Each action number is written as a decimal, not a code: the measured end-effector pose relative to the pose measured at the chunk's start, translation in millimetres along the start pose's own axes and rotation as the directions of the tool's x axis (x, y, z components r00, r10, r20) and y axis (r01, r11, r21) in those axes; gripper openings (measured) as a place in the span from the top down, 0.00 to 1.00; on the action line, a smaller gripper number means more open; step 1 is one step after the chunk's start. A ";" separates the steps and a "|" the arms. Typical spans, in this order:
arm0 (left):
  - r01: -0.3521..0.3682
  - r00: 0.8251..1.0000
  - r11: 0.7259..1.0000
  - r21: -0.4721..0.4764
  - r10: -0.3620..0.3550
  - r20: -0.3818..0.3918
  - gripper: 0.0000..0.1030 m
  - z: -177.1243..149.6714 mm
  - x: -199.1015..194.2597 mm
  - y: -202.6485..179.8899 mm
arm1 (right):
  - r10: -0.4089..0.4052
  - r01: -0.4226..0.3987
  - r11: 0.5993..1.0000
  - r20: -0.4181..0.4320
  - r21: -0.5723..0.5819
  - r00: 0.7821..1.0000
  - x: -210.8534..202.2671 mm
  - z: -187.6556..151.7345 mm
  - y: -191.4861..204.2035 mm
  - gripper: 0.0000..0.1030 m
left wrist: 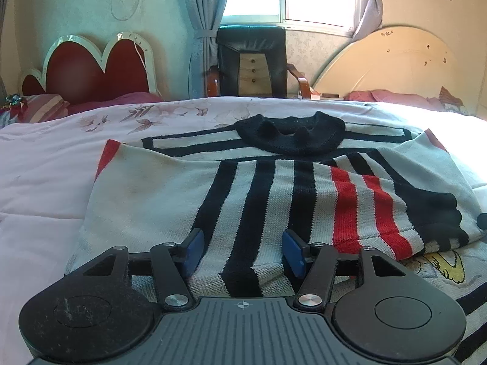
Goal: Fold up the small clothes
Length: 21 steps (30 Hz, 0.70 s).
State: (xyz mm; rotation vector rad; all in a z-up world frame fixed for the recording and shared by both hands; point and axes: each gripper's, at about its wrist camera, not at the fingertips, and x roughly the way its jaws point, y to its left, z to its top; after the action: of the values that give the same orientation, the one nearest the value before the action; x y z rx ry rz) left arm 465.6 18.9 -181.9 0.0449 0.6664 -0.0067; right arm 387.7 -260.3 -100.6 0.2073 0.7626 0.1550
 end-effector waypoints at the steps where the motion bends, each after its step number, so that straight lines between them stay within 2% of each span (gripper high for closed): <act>1: -0.004 1.000 1.000 0.000 0.004 0.004 0.41 -0.9 -0.2 0.1 | 0.009 -0.009 1.000 0.010 0.002 1.000 -1.4 0.9 -0.8 0.94; 4: -0.042 0.999 0.999 -0.007 0.042 0.008 0.24 -3.0 -0.8 2.5 | 0.030 -0.030 0.999 0.018 0.010 0.999 -1.5 2.0 -5.6 0.94; 5: -0.045 0.999 0.999 -0.017 0.045 0.006 0.23 -2.9 -0.7 5.4 | 0.038 -0.038 0.999 0.028 0.012 0.999 -2.2 3.1 -7.7 0.94; 8: -0.062 0.997 0.998 -0.027 0.063 0.034 0.23 -0.9 -3.7 10.4 | 0.051 -0.051 0.999 0.084 -0.011 0.995 0.0 15.5 -11.8 0.93; 12: -0.090 0.991 0.995 -0.045 0.094 0.099 0.23 15.0 -1.5 24.3 | 0.035 -0.033 0.999 0.161 -0.017 0.986 23.3 62.1 -29.4 0.94; 15: -0.133 0.983 0.989 -0.057 0.139 0.119 0.23 36.3 13.3 39.0 | 0.026 -0.024 1.000 0.169 -0.014 0.985 50.6 92.3 -43.3 0.95; 19: -0.156 0.983 0.981 -0.116 0.166 0.077 0.23 63.4 41.2 69.9 | 0.028 -0.019 0.998 0.147 -0.062 0.989 82.0 115.4 -45.7 0.95; 21: -0.164 0.985 0.974 -0.159 0.170 0.027 0.23 69.9 61.2 87.5 | 0.023 -0.013 0.997 0.134 -0.078 0.991 93.0 118.4 -45.4 0.95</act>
State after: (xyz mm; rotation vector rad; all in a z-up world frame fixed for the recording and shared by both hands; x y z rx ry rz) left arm 558.7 103.8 -161.4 -0.0507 0.6191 0.2063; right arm 539.6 -299.8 -90.3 0.1500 0.6195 0.1852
